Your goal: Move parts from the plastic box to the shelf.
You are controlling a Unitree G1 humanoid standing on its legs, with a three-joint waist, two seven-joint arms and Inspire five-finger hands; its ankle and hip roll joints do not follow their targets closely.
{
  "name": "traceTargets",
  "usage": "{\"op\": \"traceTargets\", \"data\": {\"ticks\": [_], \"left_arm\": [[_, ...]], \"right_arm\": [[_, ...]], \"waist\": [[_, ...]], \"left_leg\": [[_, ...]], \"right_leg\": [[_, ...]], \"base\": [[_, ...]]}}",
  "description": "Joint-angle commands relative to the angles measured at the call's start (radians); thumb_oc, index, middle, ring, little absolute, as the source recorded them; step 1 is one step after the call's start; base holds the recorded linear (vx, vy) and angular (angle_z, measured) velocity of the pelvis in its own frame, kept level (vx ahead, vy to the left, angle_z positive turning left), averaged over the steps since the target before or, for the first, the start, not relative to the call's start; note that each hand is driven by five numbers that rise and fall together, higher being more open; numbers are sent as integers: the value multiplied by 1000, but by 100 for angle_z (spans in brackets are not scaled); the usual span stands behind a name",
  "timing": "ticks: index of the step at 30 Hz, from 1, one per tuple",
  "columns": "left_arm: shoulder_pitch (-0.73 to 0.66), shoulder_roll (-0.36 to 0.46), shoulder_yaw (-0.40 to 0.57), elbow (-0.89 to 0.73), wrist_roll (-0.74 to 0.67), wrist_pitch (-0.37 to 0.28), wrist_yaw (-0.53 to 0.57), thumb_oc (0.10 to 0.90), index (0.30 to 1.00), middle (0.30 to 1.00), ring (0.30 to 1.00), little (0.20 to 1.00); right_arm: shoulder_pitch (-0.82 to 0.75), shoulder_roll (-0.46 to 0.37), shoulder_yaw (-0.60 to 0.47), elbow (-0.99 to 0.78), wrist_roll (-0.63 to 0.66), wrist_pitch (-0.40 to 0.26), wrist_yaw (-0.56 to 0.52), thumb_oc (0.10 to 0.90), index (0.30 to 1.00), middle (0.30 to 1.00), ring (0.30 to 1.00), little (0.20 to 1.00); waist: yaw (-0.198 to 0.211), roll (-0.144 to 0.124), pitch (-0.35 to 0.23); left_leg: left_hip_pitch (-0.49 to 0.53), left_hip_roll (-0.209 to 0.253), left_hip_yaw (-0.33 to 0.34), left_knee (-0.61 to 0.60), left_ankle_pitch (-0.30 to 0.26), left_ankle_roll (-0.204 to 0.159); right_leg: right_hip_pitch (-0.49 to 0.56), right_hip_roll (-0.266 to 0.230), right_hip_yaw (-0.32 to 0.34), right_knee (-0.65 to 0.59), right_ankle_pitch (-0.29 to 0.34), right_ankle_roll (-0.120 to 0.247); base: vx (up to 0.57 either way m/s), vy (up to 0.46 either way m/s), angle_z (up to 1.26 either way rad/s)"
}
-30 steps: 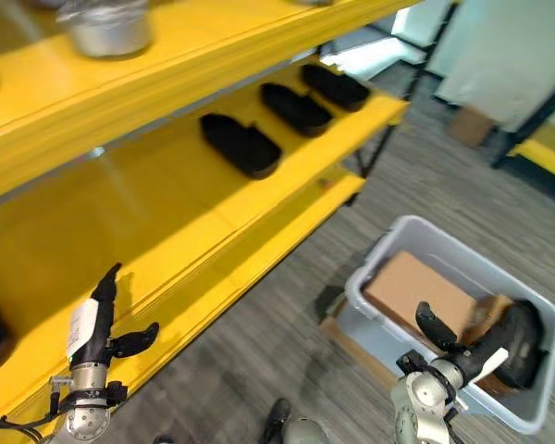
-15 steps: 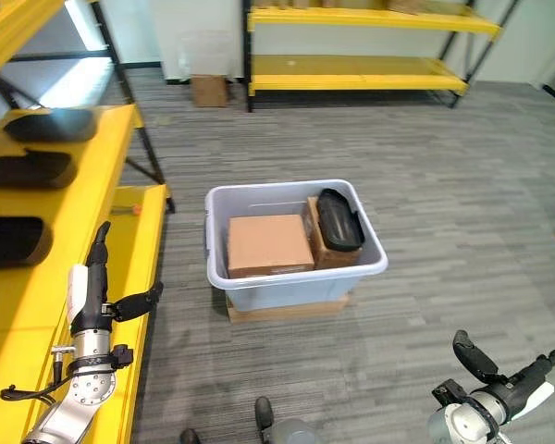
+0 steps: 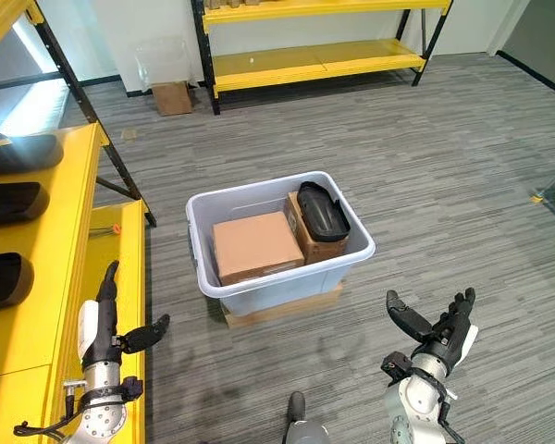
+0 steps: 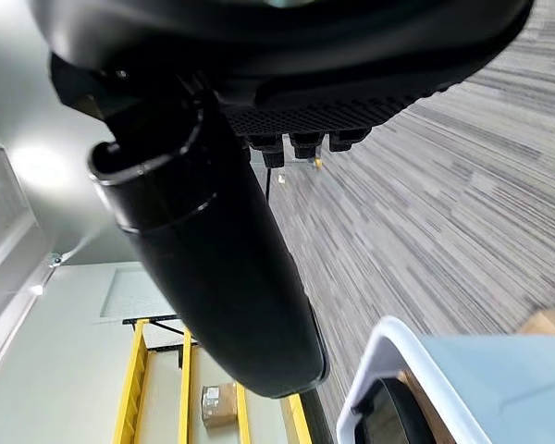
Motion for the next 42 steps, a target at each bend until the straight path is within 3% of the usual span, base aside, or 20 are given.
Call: {"op": "traceTargets", "data": {"ticks": [1, 3, 4, 5, 6, 10, 12, 15, 18, 26, 29, 31, 32, 35, 37, 38, 40, 42], "left_arm": [[-126, 61, 62, -88, -6, -108, 81, 900, 1000, 1000, 1000, 1000], [-150, 58, 70, -86, -19, -98, 69, 900, 1000, 1000, 1000, 1000], [-158, 55, 81, -87, -20, -92, 65, 900, 1000, 1000, 1000, 1000], [-157, 54, 87, -89, -18, -89, 65, 900, 1000, 1000, 1000, 1000], [-149, 51, 115, -100, -15, -81, 49, 900, 1000, 1000, 1000, 1000], [-152, 41, 129, -97, -14, -56, 25, 900, 1000, 1000, 1000, 1000], [-152, 37, 128, -85, -17, -59, 20, 900, 1000, 1000, 1000, 1000], [-145, 35, 131, -70, -16, -77, 16, 900, 1000, 1000, 1000, 1000], [-116, 31, 144, -61, -4, -104, 18, 900, 1000, 1000, 1000, 1000], [-106, 33, 147, -50, -13, -130, 14, 900, 1000, 1000, 1000, 1000], [-94, 30, 153, -48, -22, -133, 33, 900, 1000, 1000, 1000, 1000], [-78, 31, 162, -58, -26, -129, 35, 900, 1000, 1000, 1000, 1000], [-76, 31, 171, -49, -25, -135, 39, 900, 1000, 1000, 1000, 1000], [-86, 40, 183, -38, -23, -145, 24, 900, 1000, 1000, 1000, 1000], [-95, 53, 195, -33, -17, -148, 18, 900, 1000, 1000, 1000, 1000], [-100, 67, 202, -35, -4, -142, 19, 900, 1000, 1000, 1000, 1000], [-102, 77, 205, -36, 1, -124, 18, 900, 1000, 1000, 1000, 1000], [-104, 82, 210, -42, -9, -119, 18, 900, 1000, 1000, 1000, 1000]], "right_arm": [[-89, -97, -8, -69, 47, -9, 301, 900, 1000, 1000, 1000, 1000], [-94, -104, 12, -69, 54, -11, 316, 900, 1000, 1000, 1000, 1000], [-103, -104, 30, -63, 68, -17, 338, 900, 1000, 1000, 1000, 1000], [-107, -102, 38, -60, 71, -20, 346, 900, 1000, 1000, 1000, 1000], [-117, -93, 60, -61, 93, -15, 389, 900, 1000, 1000, 1000, 1000], [-113, -75, 78, -85, 109, 6, 398, 900, 1000, 1000, 1000, 1000], [-105, -63, 98, -98, 110, 13, 389, 900, 1000, 1000, 1000, 1000], [-101, -47, 137, -93, 100, 7, 398, 900, 1000, 1000, 1000, 1000], [-109, -34, 174, -80, 93, 3, 410, 900, 1000, 1000, 1000, 1000], [-96, -31, 174, -91, 83, 19, 414, 900, 1000, 1000, 1000, 1000], [-91, -22, 171, -94, 188, 53, 461, 900, 1000, 1000, 1000, 1000], [-92, -14, 165, -85, 173, 55, 468, 900, 1000, 1000, 1000, 1000], [-99, -8, 164, -80, 155, 64, 471, 900, 1000, 1000, 1000, 1000], [-107, -1, 160, -76, 142, 59, 472, 900, 1000, 1000, 1000, 1000], [-117, 18, 167, -75, 174, 64, 488, 900, 1000, 1000, 1000, 1000], [-121, 38, 171, -67, 189, 53, 498, 900, 1000, 1000, 1000, 1000], [-123, 57, 171, -55, 197, 54, 493, 900, 1000, 1000, 1000, 1000], [-124, 63, 166, -46, 193, 48, 475, 900, 1000, 1000, 1000, 1000]], "waist": [[19, -53, -58], [29, -59, -53], [45, -68, -46], [49, -70, -47], [70, -72, -35], [82, -70, -29], [92, -63, -23], [119, -56, -17], [146, -62, -24], [142, -75, -37], [142, -78, -44], [153, -82, -51], [160, -88, -60], [168, -100, -74], [171, -110, -69], [177, -110, -56], [182, -111, -48], [181, -110, -40]], "left_leg": [[-10, 166, -17, 253, 73, -62], [-63, 160, -54, 333, 74, -59], [-120, 96, -99, 365, 41, -13], [-137, 58, -119, 363, 5, 7], [-169, -43, -133, 322, -46, 44], [-208, -123, -67, 211, -64, 61], [-244, -148, -40, 145, -18, 62], [-296, -187, -52, 72, 22, 64], [-293, -198, -62, 24, 23, 81], [-223, -197, -50, 5, -7, 105], [-192, -203, -53, 0, -12, 108], [-177, -205, -61, -9, -13, 113], [-178, -203, -62, -12, -25, 126], [-186, -205, -63, -18, -50, 147], [-178, -207, -81, -21, -63, 169], [-177, -191, -92, -21, -64, 187], [-157, -181, -119, -21, -57, 184], [-138, -173, -147, -21, -52, 175]], "right_leg": [[97, 17, 94, -59, -69, 14], [107, 33, 105, -60, -77, -2], [102, 34, 123, -53, -72, -13], [99, 32, 133, -48, -74, -9], [114, 45, 162, -47, -78, -2], [167, 62, 155, -65, -92, 16], [187, 77, 146, -65, -96, 15], [209, 104, 154, -65, -104, 9], [231, 122, 167, -65, -131, 2], [250, 120, 153, -65, -149, 6], [252, 113, 144, -63, -152, 12], [259, 106, 132, -54, -163, 18], [258, 106, 129, -5, -202, 22], [247, 108, 115, 94, -231, 38], [144, 83, 98, 298, -152, 100], [47, 77, 81, 488, -78, 140], [-8, 45, 67, 544, -66, 153], [-22, 20, 74, 491, -71, 139]], "base": [[24, -225, -96], [14, -267, -59], [-6, -235, 30], [52, -168, 5], [126, -92, -47], [153, -36, -37], [201, -15, 9], [206, -29, -21], [200, 2, -27], [216, 46, -22], [180, 82, 0], [210, 135, 11], [212, 160, 27], [100, 87, 20], [19, 36, 30], [18, -12, 27], [64, -99, 19], [58, -156, 37]]}}
